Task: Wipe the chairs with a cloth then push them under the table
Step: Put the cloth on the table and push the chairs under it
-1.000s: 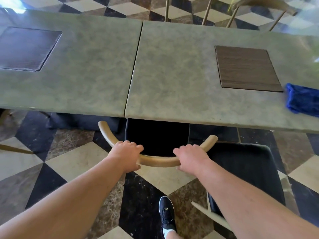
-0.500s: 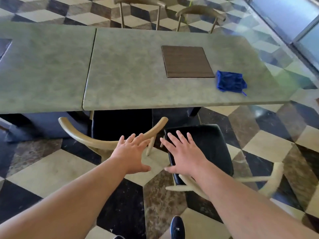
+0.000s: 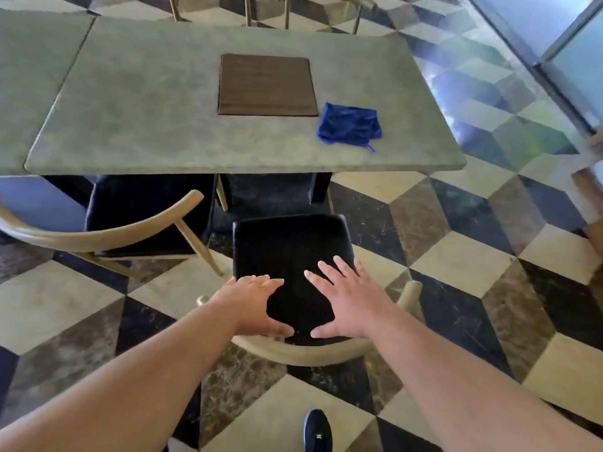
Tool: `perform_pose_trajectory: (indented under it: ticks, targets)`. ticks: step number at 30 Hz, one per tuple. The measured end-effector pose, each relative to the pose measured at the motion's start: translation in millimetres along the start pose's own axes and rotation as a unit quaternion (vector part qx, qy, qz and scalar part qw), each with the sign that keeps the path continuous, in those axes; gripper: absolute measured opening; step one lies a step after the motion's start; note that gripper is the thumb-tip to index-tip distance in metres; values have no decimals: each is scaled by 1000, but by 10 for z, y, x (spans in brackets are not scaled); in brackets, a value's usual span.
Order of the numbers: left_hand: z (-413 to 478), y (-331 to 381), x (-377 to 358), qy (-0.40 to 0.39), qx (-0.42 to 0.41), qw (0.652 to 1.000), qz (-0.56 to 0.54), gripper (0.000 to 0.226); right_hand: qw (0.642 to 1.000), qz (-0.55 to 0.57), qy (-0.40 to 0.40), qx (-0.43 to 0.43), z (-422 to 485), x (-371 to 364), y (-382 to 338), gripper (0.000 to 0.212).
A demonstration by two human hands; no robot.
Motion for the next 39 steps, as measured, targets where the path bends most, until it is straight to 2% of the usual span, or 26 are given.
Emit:
perform_pose_trajectory:
  ticks: [3, 5, 6, 7, 9, 11, 12, 17, 20, 25, 30, 39]
  targets:
    - [14, 423, -392, -127, 48, 988, -69, 126, 995, 11, -93, 13, -283, -407, 268, 125]
    - [-7, 601, -601, -186, 44, 981, -37, 124, 988, 12, -155, 23, -402, -635, 342, 128]
    - [-16, 642, -673, -192, 31, 981, 13, 113, 984, 5, -177, 27, -440, -716, 357, 123]
    - [-9, 664, -724, -175, 13, 982, 67, 93, 983, -8, -183, 32, -462, -766, 360, 110]
    - [13, 677, -767, -107, -19, 986, 129, 49, 988, -26, -144, 43, -457, -795, 363, 63]
    - [16, 660, -803, -71, -30, 987, 138, 33, 993, -32, -95, 54, -452, -764, 358, 26]
    - [14, 641, -808, -63, -35, 987, 140, 31, 994, -34, -81, 58, -454, -732, 351, 21]
    - [-14, 543, -555, -9, -49, 986, 159, 30, 998, -7, -18, 55, -424, -508, 370, 17]
    - [19, 494, -358, 1, -53, 984, 169, 30, 998, 20, -8, 57, -374, -378, 400, 13]
    - [216, 387, -43, 19, -65, 978, 199, 28, 999, 36, 3, 33, -149, -181, 535, 17]
    - [516, 139, 358, 48, -79, 979, 181, 25, 1000, 28, 0, 10, 265, 157, 653, 27]
    - [1162, -172, 888, 66, -78, 980, 168, 23, 1000, 0, -17, 3, 1056, 489, 1005, 26]
Point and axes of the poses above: each hand's wrist, its own z-axis towards the middle knuckle, its own x-axis out of the back of the hand, y = z × x, the point moved 5 cm from there along z, towards the middle knuckle, and after that the axes turned 1 degree about y, right-handed, at the moved point
